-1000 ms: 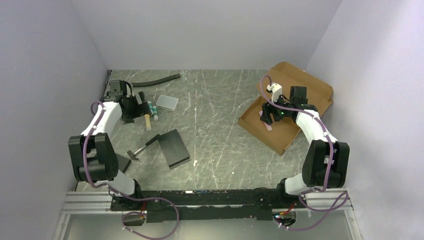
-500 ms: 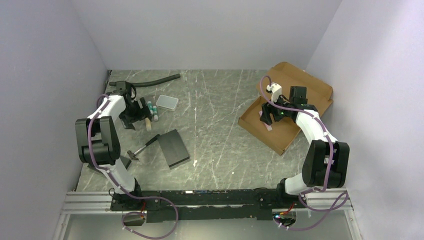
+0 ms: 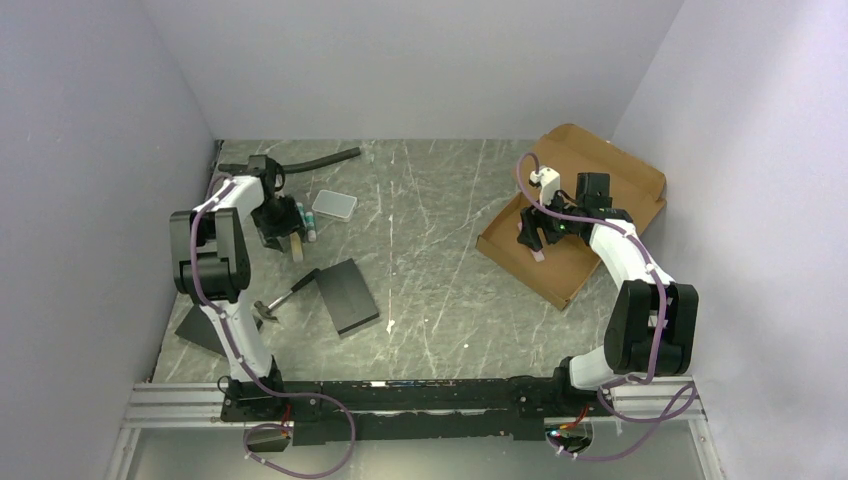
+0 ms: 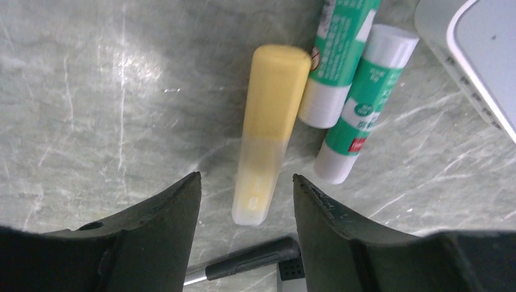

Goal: Fold the paper box

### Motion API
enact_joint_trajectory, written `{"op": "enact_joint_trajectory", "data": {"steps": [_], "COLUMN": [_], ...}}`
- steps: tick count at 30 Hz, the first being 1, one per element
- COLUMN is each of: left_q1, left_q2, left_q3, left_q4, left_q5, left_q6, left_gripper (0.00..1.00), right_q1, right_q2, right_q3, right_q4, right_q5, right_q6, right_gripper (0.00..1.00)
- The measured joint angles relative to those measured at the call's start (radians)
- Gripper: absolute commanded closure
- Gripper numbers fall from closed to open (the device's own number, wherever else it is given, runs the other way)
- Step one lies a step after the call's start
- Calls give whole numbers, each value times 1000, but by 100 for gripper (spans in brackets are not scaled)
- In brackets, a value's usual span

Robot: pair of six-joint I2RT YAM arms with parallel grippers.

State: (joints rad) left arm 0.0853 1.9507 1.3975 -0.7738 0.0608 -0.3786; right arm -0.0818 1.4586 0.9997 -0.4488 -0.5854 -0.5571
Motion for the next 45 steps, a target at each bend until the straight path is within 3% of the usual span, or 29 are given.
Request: {"op": "enact_joint_trajectory", "data": {"steps": [7, 14, 18, 21, 26, 32, 35, 38, 41, 45], "left_q1": [-60, -66, -67, -66, -60, -67, -112, -240, -399, -531], "left_q2": [73, 77, 68, 4, -255, -551, -609, -618, -620, -636], "left_q3": [67, 76, 69, 18, -111, -253, -354, -452, -528, -589], "left_q4": [-40, -66, -68, -50, 24, 226, 394, 553, 692, 856], "left_q5": [-90, -147, -200, -212, -91, 290, 451, 521, 530, 470], "left_q6": [27, 57, 76, 89, 129, 148, 98, 40, -4, -51], "left_gripper": [54, 86, 97, 99, 100, 100, 100, 100, 100, 100], "right_q1": [4, 4, 4, 4, 4, 4, 6, 20, 52, 113], "right_q2": [0, 0, 0, 0, -2, -23, -40, -72, -86, -86], "right_q3": [0, 0, 0, 0, 0, 0, -32, -126, -232, -300], "right_q4": [-6, -14, -14, -14, -14, -6, 77, 252, 469, 684], "right_q5": [0, 0, -1, -8, -38, -182, -320, -431, -499, -492], "right_q6": [-1, -2, -3, -3, -3, 35, 138, 336, 576, 845], "right_gripper": [27, 27, 27, 27, 27, 26, 27, 25, 24, 25]}}
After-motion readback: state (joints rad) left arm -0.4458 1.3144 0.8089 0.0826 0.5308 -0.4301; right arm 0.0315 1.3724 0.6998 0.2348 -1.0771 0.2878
